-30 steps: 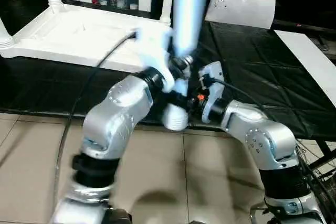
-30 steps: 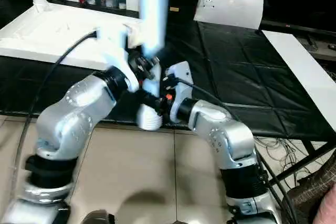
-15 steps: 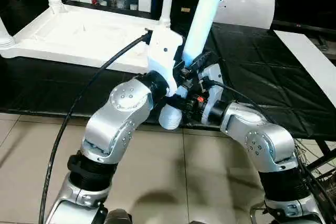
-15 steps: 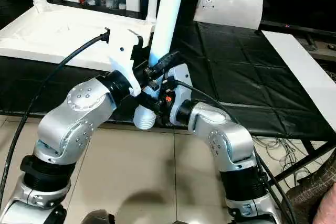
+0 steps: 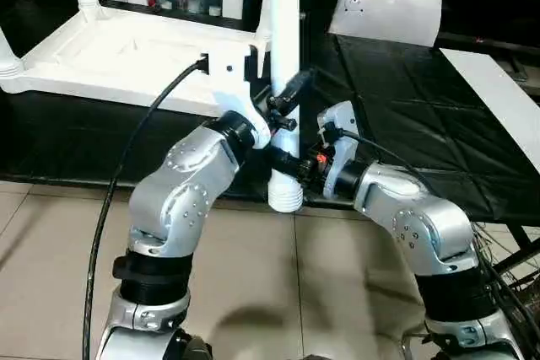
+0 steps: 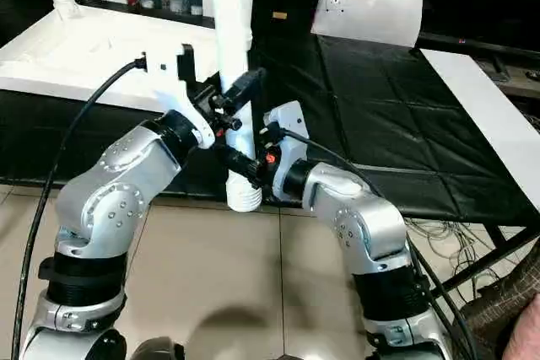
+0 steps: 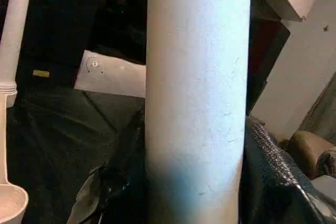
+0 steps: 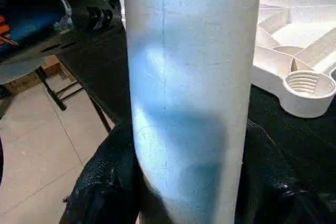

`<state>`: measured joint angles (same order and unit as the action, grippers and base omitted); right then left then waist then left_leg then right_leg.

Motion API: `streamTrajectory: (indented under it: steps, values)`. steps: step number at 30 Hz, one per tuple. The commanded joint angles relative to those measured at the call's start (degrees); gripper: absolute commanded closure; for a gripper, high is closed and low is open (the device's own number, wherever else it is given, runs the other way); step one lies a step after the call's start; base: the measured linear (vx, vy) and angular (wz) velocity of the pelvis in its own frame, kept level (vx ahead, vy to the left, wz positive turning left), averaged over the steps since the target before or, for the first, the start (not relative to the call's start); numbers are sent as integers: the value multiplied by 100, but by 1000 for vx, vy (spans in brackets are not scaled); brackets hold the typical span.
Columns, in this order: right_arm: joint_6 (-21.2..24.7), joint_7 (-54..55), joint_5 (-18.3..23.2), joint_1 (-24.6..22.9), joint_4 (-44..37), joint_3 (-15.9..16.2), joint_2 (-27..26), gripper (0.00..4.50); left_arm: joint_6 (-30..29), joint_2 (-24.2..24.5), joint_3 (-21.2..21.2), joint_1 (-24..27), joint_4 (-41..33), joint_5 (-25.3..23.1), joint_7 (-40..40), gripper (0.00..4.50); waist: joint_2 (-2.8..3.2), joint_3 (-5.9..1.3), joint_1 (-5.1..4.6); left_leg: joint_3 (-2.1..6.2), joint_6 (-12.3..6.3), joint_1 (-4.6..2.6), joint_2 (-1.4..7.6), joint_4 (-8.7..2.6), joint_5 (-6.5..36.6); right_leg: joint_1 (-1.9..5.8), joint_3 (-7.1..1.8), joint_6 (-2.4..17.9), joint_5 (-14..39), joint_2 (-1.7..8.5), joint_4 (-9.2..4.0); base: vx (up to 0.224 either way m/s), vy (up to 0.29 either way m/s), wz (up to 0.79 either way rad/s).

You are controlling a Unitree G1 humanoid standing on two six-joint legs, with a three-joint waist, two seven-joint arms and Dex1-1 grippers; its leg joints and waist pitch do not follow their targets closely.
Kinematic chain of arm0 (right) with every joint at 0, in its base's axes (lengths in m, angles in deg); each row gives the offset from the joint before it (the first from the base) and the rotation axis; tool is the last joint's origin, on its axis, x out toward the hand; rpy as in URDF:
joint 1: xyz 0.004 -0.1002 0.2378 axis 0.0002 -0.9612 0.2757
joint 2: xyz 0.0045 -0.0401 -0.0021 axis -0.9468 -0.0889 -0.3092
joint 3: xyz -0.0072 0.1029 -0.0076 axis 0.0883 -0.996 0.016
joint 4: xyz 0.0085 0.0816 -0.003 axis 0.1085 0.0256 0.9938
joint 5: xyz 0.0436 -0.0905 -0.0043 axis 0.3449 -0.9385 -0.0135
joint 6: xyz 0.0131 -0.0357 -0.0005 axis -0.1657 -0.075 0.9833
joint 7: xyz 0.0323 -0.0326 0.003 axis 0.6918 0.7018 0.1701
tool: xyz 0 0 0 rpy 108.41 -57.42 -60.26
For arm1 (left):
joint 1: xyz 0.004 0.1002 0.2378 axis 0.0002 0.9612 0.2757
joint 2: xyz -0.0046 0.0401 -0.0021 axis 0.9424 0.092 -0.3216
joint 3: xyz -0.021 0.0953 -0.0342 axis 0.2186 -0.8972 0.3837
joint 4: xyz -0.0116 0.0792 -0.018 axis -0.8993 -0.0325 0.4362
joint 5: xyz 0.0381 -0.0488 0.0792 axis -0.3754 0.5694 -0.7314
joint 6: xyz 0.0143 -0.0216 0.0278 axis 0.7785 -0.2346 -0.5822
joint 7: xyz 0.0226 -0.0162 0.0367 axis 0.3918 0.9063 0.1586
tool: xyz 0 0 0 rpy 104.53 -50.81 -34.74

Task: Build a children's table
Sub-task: Pick table leg

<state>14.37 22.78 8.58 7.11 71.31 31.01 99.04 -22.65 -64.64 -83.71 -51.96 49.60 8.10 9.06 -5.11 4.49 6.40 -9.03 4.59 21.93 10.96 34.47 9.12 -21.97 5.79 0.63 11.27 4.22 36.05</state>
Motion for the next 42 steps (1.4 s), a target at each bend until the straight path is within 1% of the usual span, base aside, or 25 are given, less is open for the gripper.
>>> streamTrajectory:
  steps: [1, 2, 3, 4, 6, 8, 10, 11, 12, 15, 16, 17, 19, 20, 22, 23, 24, 27, 31, 34, 37, 39, 40, 41, 42]
  values:
    - [-174, -103, 168, 113, -8, -267, 38, 194, -80, 23, 56, -123, 30, 24, 51, 268, 135, -450, -13, 82, 374, -109, 263, -454, 1527, 238, -360, 466, 1385, 452, -518, 0, 0, 0]
    - [-175, -117, 185, 114, -18, -278, 37, 192, -84, 33, 67, -132, 36, 29, 56, 268, 137, -444, -15, 78, 368, -108, 263, -456, 1535, 237, -361, 483, 1356, 448, -521, 0, 0, 0]
    - [-178, -149, 216, 117, -40, -303, 38, 173, -92, 62, 91, -154, 50, 41, 71, 268, 144, -442, -19, 80, 367, -110, 262, -458, 1555, 236, -357, 480, 1369, 445, -520, 0, 0, 0]
    - [-137, -236, 328, 135, -90, -406, 80, 173, -85, 174, 195, -244, 132, 68, 133, 268, 153, -450, -23, 85, 369, -116, 258, -457, 1558, 240, -354, 480, 1362, 437, -511, 0, 0, 0]
    - [-195, -378, 413, 157, -155, -528, 196, 148, -91, 329, 377, -382, 266, 133, 219, 268, 158, -446, -17, 79, 355, -136, 250, -454, 1589, 227, -356, 447, 1414, 429, -525, 0, 0, 0]
    - [-145, -473, 529, 165, -250, -617, 283, 141, -134, 419, 483, -451, 328, 207, 289, 268, 157, -448, -16, 89, 366, -122, 261, -463, 1575, 245, -352, 467, 1385, 442, -516, 0, 0, 0]
    - [81, -718, 813, 198, -401, -774, 481, 111, -325, 565, 662, -557, 426, 458, 468, 268, 162, -465, 0, 79, 350, -147, 250, -438, 1479, 248, -350, 572, 1200, 435, -480, 0, 0, 0]
    - [81, -718, 813, 198, -401, -774, 481, 107, -325, 565, 662, -557, 426, 458, 468, 268, 162, -467, 7, 75, 331, -146, 258, -438, 1438, 244, -358, 607, 1113, 435, -472, 0, 0, 0]
    - [164, -884, 946, 219, -435, -830, 632, 96, -496, 616, 807, -622, 475, 697, 577, 268, 157, -457, 9, 80, 330, -112, 256, -448, 1374, 261, -353, 644, 1032, 434, -461, 0, 0, 0]
    - [262, -1073, 934, 273, -365, -825, 861, 70, -752, 670, 964, -717, 516, 1073, 763, 268, 152, -465, 26, 59, 309, -120, 237, -429, 1325, 266, -348, 745, 1068, 438, -468, 0, 0, 0]
    - [277, -1101, 924, 285, -344, -822, 902, 63, -809, 681, 991, -737, 527, 1144, 802, 268, 125, -460, 26, 56, 302, -107, 236, -424, 1296, 274, -349, 755, 1135, 450, -465, 0, 0, 0]
    - [413, -1139, 960, 351, -260, -846, 1016, 59, -1051, 716, 1092, -838, 555, 1414, 965, 268, 122, -459, 26, 51, 298, -115, 238, -424, 1287, 267, -349, 754, 1174, 449, -472, 0, 0, 0]
    - [460, -1151, 977, 375, -235, -854, 1050, 40, -1133, 723, 1131, -876, 566, 1510, 1012, 268, 125, -455, 27, 52, 298, -109, 237, -424, 1272, 262, -347, 771, 1247, 448, -481, 0, 0, 0]
    - [572, -1170, 1044, 408, -209, -866, 1101, 27, -1250, 732, 1193, -944, 592, 1667, 1074, 268, 79, -456, 13, 46, 299, -115, 236, -417, 1293, 264, -344, 763, 1320, 450, -481, 0, 0, 0]
    - [774, -1273, 1175, 477, -181, -848, 1222, 21, -1425, 789, 1295, -1131, 680, 1935, 1241, 268, 96, -455, 31, 40, 260, -115, 223, -403, 1230, 265, -344, 757, 1367, 447, -487, 0, 0, 0]
    - [774, -1273, 1175, 477, -181, -848, 1222, 13, -1425, 789, 1295, -1131, 680, 1935, 1241, 268, 78, -457, 31, 42, 253, -110, 229, -404, 1198, 266, -345, 732, 1382, 448, -482, 0, 0, 0]
    - [898, -1287, 1264, 521, -156, -859, 1245, 6, -1556, 850, 1325, -1225, 740, 2081, 1362, 268, 36, -456, 23, 37, 242, -102, 235, -407, 1166, 268, -342, 702, 1408, 451, -493, 0, 0, 0]
    - [1123, -1310, 1435, 620, -81, -931, 1213, 2, -1763, 957, 1342, -1369, 809, 2310, 1576, 268, 31, -456, 21, 32, 233, -109, 231, -402, 1115, 259, -340, 675, 1516, 452, -494, 0, 0, 0]
    - [1198, -1388, 1483, 684, -39, -918, 1224, 0, -1865, 1045, 1307, -1466, 836, 2385, 1742, 268, 36, -463, 32, 31, 250, -115, 238, -400, 1053, 254, -340, 666, 1441, 456, -477, 0, 0, 0]
    - [1214, -1526, 1543, 746, 11, -853, 1285, 0, -1961, 1134, 1221, -1537, 870, 2455, 1918, 268, 40, -464, 42, 26, 274, -107, 243, -407, 999, 257, -345, 673, 1354, 454, -463, 0, 0, 0]
    - [1257, -1649, 1584, 795, 56, -802, 1318, 0, -2002, 1153, 1182, -1572, 916, 2480, 1989, 268, 26, -465, 47, 22, 274, -99, 241, -405, 967, 266, -346, 675, 1323, 461, -462, 0, 0, 0]
    - [1267, -1696, 1599, 816, 83, -769, 1326, 0, -2021, 1155, 1176, -1582, 927, 2485, 2021, 268, 20, -460, 43, 21, 283, -92, 238, -405, 994, 270, -347, 655, 1408, 466, -472, 0, 0, 0]
    - [1268, -1739, 1601, 830, 107, -742, 1331, 0, -2026, 1150, 1169, -1584, 927, 2495, 2032, 268, 0, -460, 43, 15, 275, -90, 237, -401, 973, 269, -349, 650, 1434, 469, -475, 0, 0, 0]
    - [1269, -1763, 1601, 838, 120, -728, 1334, 0, -2028, 1148, 1164, -1585, 927, 2502, 2037, 268, 11, -458, 45, 18, 276, -92, 238, -403, 972, 267, -346, 653, 1458, 471, -474, 0, 0, 0]
    - [1279, -1830, 1594, 858, 150, -688, 1338, 0, -2034, 1155, 1151, -1583, 921, 2510, 2055, 268, 4, -459, 43, 16, 271, -92, 238, -399, 977, 267, -345, 643, 1494, 471, -478, 0, 0, 0]
